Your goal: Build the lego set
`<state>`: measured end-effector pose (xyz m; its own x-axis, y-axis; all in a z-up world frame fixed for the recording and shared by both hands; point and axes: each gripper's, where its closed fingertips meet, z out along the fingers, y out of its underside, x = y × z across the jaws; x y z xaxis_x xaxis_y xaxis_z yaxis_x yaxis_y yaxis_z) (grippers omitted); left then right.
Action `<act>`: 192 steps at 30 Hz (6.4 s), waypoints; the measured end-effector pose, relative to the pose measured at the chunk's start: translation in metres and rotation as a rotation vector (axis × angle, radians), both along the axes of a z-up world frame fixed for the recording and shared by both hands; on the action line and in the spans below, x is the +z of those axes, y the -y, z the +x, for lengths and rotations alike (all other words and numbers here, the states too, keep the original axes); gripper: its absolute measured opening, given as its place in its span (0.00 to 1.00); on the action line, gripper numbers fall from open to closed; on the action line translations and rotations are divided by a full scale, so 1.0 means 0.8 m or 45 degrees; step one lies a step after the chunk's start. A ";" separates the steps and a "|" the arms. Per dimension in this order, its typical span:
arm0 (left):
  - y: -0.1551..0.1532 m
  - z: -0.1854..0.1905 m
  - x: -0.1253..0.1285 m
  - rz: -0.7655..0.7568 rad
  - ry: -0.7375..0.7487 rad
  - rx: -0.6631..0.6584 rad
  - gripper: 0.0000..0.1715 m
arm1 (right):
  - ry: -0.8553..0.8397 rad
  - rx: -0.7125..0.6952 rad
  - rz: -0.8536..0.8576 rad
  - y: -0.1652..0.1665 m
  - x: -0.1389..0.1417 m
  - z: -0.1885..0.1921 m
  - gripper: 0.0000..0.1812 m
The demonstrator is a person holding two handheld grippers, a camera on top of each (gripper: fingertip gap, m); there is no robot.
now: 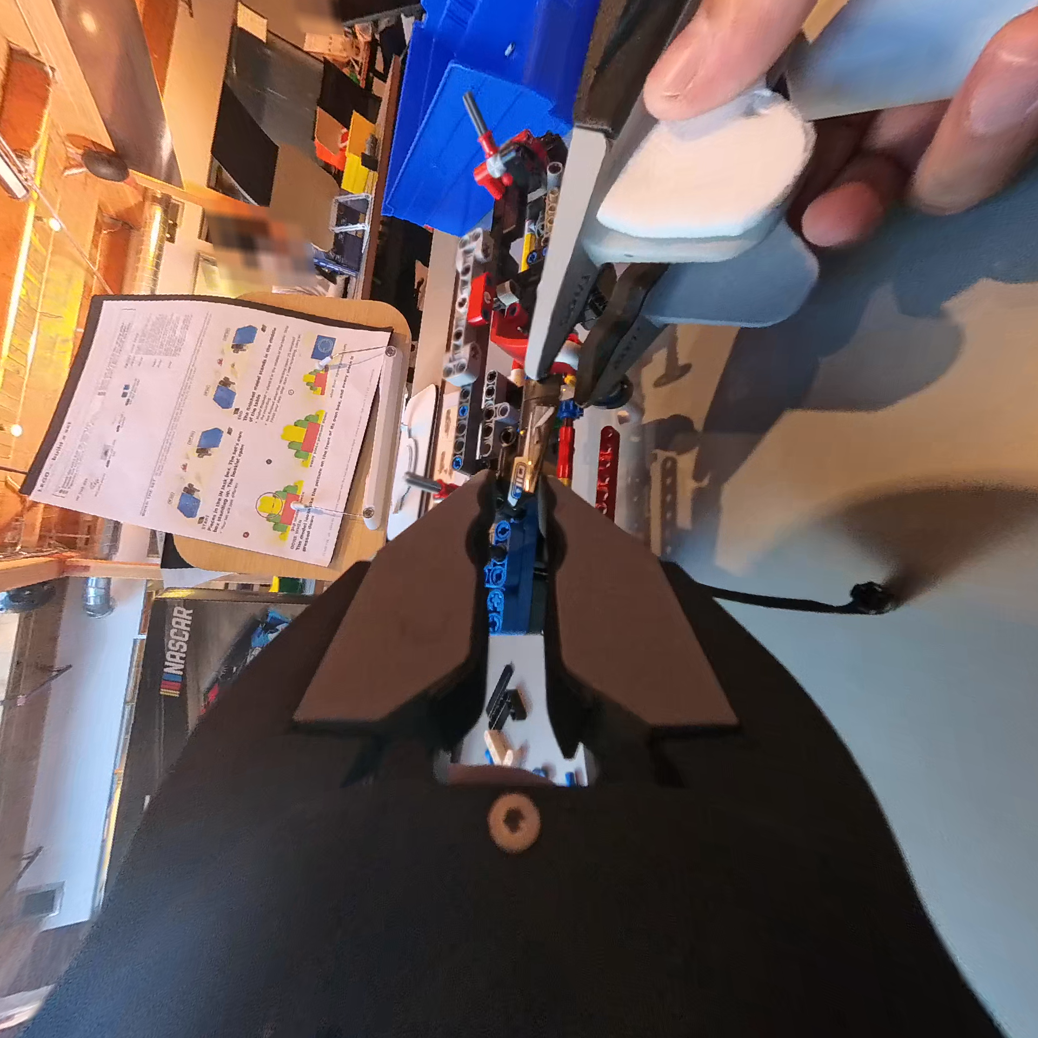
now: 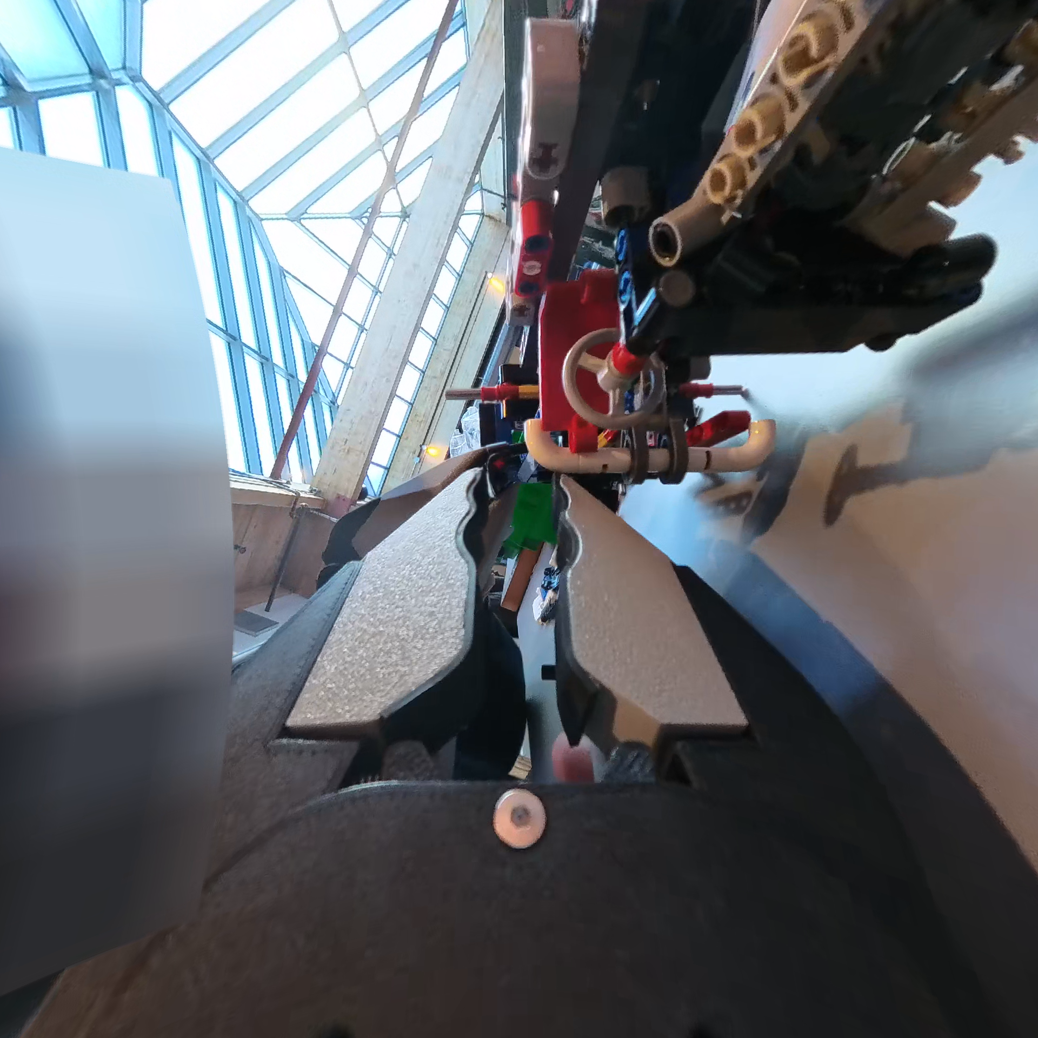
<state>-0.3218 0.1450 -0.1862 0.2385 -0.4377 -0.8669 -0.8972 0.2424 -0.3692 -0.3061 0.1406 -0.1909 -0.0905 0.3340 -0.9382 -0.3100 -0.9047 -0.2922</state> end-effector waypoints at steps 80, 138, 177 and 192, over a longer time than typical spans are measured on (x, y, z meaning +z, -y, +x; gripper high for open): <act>0.055 -0.005 0.052 -0.518 0.878 -0.354 0.14 | 0.787 0.315 1.934 0.053 0.024 0.028 0.09; 0.103 0.084 -0.027 0.089 0.319 -0.465 0.08 | 0.482 0.814 1.661 0.103 -0.014 0.055 0.01; 0.095 0.109 -0.047 -0.060 0.273 -0.548 0.06 | 0.555 1.066 1.993 0.113 -0.047 0.060 0.00; 0.097 0.117 -0.066 -0.135 0.179 -0.549 0.05 | 0.648 1.081 1.999 0.110 -0.068 0.059 0.00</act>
